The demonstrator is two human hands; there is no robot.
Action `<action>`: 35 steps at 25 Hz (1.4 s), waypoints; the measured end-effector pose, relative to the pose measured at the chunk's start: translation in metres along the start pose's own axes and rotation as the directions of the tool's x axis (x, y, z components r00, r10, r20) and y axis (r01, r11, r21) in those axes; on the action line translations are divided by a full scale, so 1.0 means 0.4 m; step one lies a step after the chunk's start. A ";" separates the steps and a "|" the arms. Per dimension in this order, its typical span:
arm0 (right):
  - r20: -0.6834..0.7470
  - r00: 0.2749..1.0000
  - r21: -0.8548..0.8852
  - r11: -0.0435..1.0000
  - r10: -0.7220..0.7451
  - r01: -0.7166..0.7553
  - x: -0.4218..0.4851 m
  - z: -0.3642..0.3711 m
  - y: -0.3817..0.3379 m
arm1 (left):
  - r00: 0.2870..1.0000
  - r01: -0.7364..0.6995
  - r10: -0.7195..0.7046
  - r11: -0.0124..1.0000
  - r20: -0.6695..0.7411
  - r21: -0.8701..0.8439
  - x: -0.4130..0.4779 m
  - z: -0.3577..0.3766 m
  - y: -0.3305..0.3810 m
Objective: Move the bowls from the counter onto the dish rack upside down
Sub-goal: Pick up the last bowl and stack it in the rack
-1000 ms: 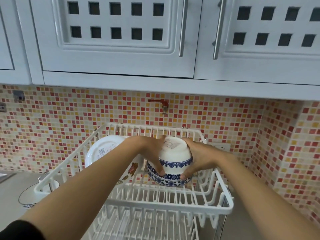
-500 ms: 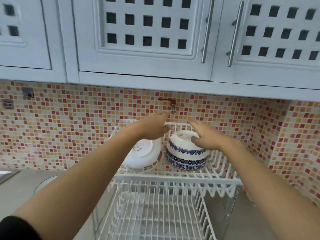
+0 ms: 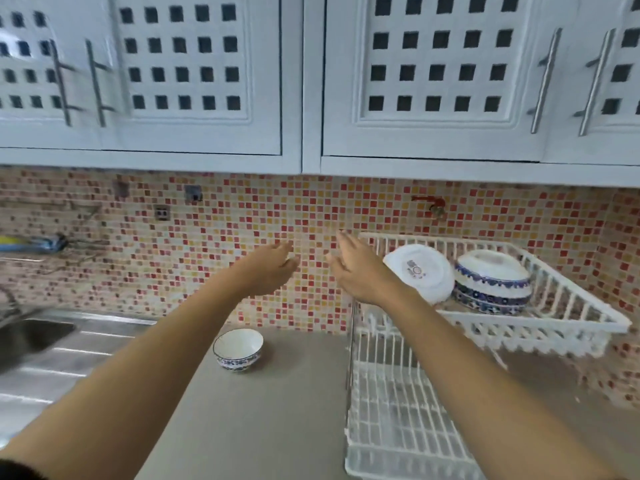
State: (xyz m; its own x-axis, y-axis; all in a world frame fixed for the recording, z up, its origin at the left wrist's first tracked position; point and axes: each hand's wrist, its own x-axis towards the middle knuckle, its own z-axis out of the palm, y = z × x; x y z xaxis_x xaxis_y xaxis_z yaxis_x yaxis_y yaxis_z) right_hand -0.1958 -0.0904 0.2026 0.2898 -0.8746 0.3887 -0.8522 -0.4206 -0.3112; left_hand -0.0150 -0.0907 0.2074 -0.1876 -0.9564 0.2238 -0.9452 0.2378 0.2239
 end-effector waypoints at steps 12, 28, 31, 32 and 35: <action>0.139 0.983 0.134 0.981 0.122 -0.141 0.080 0.444 -0.144 | 0.959 0.257 -0.253 0.966 0.126 -0.016 -0.077 0.261 -0.373; 0.502 0.781 0.141 0.856 0.371 -0.498 0.449 1.079 0.094 | 0.771 0.617 -0.555 0.772 0.313 -0.152 0.275 0.691 -0.773; 0.556 0.732 0.210 0.786 0.394 -0.581 0.482 1.153 0.109 | 0.724 0.674 -0.593 0.716 0.351 -0.182 0.313 0.747 -0.802; 0.558 0.728 0.238 0.764 0.397 -0.600 0.486 1.164 0.108 | 0.710 0.690 -0.604 0.701 0.361 -0.182 0.319 0.761 -0.806; 0.585 0.696 0.257 0.719 0.416 -0.646 0.499 1.219 0.124 | 0.665 0.728 -0.627 0.666 0.405 -0.164 0.336 0.795 -0.812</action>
State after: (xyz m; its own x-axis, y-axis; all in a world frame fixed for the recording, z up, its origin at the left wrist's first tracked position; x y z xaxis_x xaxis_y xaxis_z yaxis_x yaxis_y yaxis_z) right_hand 0.0324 -0.4034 -0.1580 0.1017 -0.9251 -0.3658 -0.6879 0.2003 -0.6976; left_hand 0.1818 -0.3504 -0.1367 0.3598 -0.8541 -0.3755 -0.7224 -0.5097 0.4672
